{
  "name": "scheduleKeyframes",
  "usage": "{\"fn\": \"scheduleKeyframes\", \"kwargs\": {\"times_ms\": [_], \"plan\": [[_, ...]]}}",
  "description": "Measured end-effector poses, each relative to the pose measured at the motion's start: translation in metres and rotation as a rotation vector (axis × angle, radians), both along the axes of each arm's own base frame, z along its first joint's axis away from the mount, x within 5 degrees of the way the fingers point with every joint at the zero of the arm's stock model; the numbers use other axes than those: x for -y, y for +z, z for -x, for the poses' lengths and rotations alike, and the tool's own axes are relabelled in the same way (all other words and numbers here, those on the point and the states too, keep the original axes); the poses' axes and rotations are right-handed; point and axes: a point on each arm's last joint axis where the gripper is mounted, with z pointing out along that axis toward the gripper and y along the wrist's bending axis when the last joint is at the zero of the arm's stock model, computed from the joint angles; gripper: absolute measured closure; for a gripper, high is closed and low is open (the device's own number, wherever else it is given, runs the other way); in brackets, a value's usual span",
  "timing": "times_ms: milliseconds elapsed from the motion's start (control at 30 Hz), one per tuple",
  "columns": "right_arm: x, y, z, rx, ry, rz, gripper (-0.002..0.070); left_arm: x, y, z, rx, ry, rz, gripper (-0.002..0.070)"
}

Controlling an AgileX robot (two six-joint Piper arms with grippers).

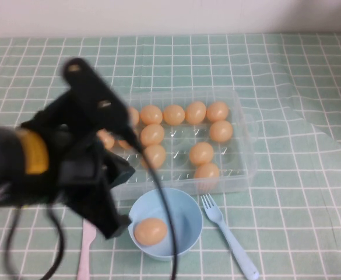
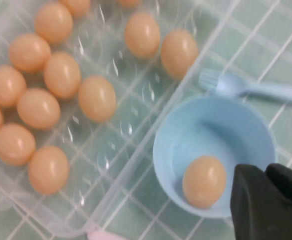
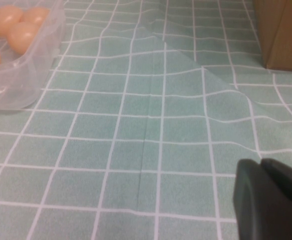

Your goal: Take an egg out of the egg box

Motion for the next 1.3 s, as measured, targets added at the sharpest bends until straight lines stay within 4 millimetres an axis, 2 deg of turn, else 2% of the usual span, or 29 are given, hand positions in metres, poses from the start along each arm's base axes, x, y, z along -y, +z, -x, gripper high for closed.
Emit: {"fn": "scheduleKeyframes", "kwargs": {"times_ms": [233, 367, 500, 733, 833, 1000, 1133, 1300], "plan": [[0.0, 0.0, 0.0, 0.0, 0.0, 0.0, 0.0694, -0.043, -0.001, 0.045, 0.183, 0.033, 0.286, 0.0673], [0.0, 0.0, 0.0, 0.0, 0.0, 0.0, 0.0694, -0.057, -0.016, 0.06, 0.17, 0.078, 0.379, 0.0673], [0.0, 0.0, 0.0, 0.0, 0.0, 0.0, 0.0694, -0.061, -0.029, 0.064, 0.152, 0.088, 0.383, 0.0673], [0.0, 0.0, 0.0, 0.0, 0.0, 0.0, 0.0694, -0.06, -0.039, 0.063, 0.161, 0.086, 0.394, 0.0673], [0.0, 0.0, 0.0, 0.0, 0.0, 0.0, 0.0694, -0.057, -0.044, 0.06, 0.238, 0.064, 0.452, 0.0673], [0.0, 0.0, 0.0, 0.0, 0.0, 0.0, 0.0694, -0.059, -0.066, 0.063, 0.428, 0.011, 0.563, 0.0673], [0.0, 0.0, 0.0, 0.0, 0.0, 0.0, 0.0694, -0.074, -0.087, 0.074, 0.594, 0.003, 0.624, 0.0673], [0.0, 0.0, 0.0, 0.0, 0.0, 0.0, 0.0694, -0.109, -0.105, 0.086, 0.77, 0.183, 0.678, 0.0673]]}}
